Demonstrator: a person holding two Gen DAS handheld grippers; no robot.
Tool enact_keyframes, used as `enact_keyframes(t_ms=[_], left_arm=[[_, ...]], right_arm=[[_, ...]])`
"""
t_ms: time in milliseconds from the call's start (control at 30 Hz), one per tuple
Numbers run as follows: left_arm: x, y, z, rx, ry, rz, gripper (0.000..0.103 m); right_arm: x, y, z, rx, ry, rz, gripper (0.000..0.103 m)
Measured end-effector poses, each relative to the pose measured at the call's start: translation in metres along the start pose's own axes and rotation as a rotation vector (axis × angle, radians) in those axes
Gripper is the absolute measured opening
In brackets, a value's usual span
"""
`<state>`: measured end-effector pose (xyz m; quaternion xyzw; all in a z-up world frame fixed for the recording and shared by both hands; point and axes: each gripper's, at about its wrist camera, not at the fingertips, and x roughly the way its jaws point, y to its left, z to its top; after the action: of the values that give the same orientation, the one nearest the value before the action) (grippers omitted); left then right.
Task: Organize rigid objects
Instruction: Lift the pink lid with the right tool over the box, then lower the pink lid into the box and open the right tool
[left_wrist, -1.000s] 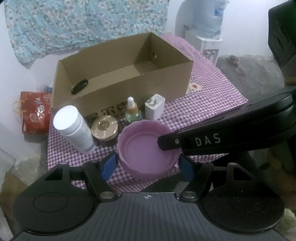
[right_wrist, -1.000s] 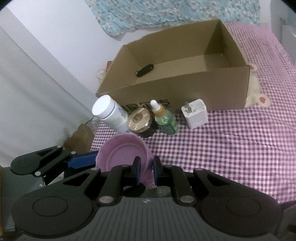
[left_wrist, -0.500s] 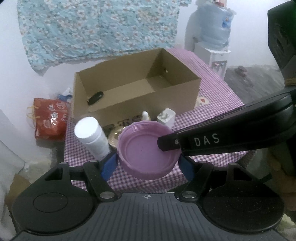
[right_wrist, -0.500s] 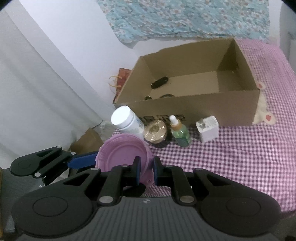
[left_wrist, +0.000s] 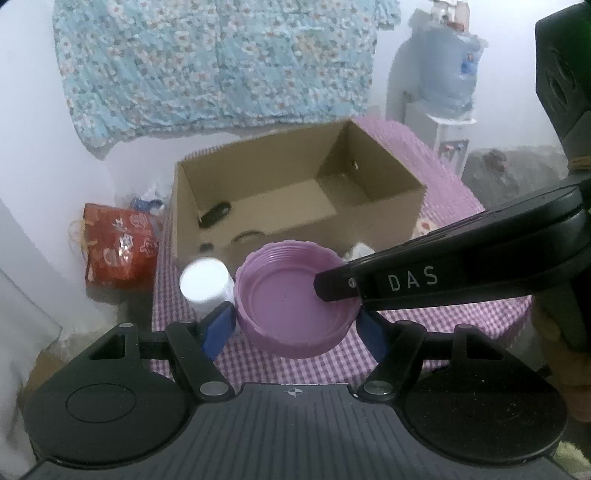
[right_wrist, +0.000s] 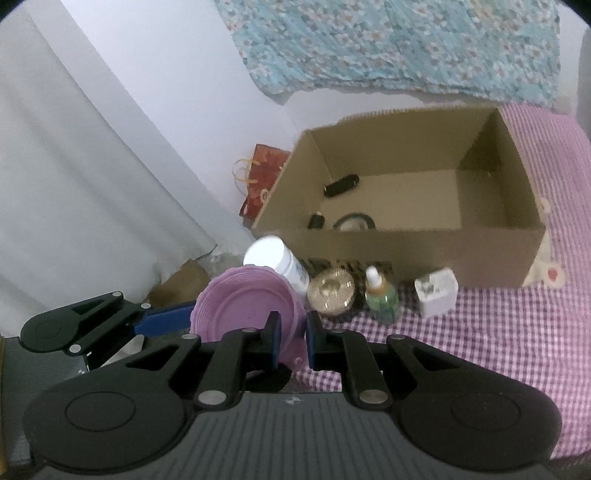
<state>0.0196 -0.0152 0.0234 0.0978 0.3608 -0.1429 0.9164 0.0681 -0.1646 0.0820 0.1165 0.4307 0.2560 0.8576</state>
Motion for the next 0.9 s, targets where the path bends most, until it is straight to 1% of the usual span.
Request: enact_keyframes(t_ms=[133,233,367,467,667,800,900], left_arm=[[-0.001,0.012,0.022,0.004,-0.024,0.0,0.072],[0.006,0.023,0.044,0.01,-0.033,-0.003,0.072],[0.029,0.035,0.075,0.009,-0.002,-0.013,0.072],[0.056,0.044,0.1,-0.007,0.059,-0.03,0.072],[0.133,0.061,0.144,-0.068,0.242,-0.078,0.072],[0.187,0.072,0.155,-0.123,0.352,-0.12,0.072],[0.22,0.074,0.157,-0.16,0.42,-0.13,0.072]], right_arm=[[-0.003,0.007,0.022,-0.037,-0.02,0.0,0.016],[-0.001,0.008,0.046,-0.05,-0.027,0.004,0.016],[0.01,0.0,0.082,-0.04,-0.006,0.015,0.016],[0.029,-0.017,0.112,-0.002,0.042,0.029,0.016],[0.085,-0.066,0.159,0.099,0.157,0.048,0.016],[0.126,-0.099,0.177,0.138,0.23,0.032,0.016],[0.156,-0.121,0.184,0.16,0.282,0.025,0.016]])
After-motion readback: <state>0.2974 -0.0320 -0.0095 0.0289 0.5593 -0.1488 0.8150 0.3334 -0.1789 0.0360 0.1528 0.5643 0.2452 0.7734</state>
